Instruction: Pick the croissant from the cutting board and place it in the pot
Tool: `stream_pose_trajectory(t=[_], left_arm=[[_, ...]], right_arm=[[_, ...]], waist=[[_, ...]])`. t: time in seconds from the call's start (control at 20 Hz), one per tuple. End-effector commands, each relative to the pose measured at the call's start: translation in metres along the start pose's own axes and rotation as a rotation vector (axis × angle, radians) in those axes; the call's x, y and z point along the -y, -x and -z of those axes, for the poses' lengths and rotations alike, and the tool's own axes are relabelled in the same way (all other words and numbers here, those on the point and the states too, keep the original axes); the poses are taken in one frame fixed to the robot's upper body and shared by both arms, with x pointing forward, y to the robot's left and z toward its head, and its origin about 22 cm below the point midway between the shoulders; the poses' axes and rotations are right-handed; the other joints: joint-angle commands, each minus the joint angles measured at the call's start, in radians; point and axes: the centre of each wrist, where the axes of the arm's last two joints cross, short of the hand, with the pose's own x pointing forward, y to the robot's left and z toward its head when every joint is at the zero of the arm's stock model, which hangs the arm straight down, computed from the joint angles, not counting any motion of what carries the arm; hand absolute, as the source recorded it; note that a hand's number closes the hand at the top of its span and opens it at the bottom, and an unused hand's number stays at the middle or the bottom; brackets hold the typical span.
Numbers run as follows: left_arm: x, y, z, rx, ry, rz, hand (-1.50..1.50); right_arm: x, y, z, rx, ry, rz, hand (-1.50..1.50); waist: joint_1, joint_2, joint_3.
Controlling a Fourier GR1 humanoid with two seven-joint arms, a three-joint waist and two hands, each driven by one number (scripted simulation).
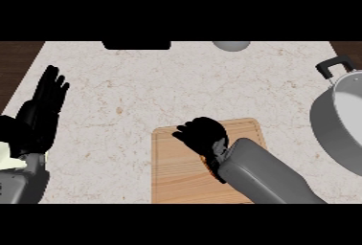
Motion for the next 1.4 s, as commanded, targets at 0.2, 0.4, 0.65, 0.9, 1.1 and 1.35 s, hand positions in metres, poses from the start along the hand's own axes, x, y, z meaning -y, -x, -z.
stream_pose_trajectory(t=[0.2,0.4,0.65,0.9,1.1,1.35], left_arm=[[-0.007,0.005,0.01,-0.009,0.007,-0.017,0.0],[0.019,-0.003,-0.008,0.004,-0.009,-0.006,0.0],[0.01,-0.006,0.006,-0.01,0.009,-0.015,0.0],[-0.009,-0.019,0.009,0.012,0.001,0.007,0.0],[-0.002,-0.011,0.011,0.008,0.003,-0.009,0.0],[-0.012,0.0,-0.009,0.002,0.008,0.012,0.0]], right_arm=[[0.01,-0.004,0.023,-0.05,0.002,-0.015,-1.5],[-0.025,-0.006,0.017,-0.033,-0.011,-0.027,-1.5],[-0.05,0.024,0.031,-0.07,0.008,-0.062,-1.5],[-0.038,0.032,0.038,-0.09,0.0,-0.039,-1.5],[-0.047,0.018,0.046,-0.026,-0.039,-0.14,1.5],[-0.059,0.037,0.049,0.028,-0.027,-0.154,1.5]], waist=[[0.003,0.002,0.0],[0.001,0.0,0.0],[0.001,0.001,0.0],[0.001,0.001,0.0],[0.001,0.002,0.0],[0.005,0.001,0.0]])
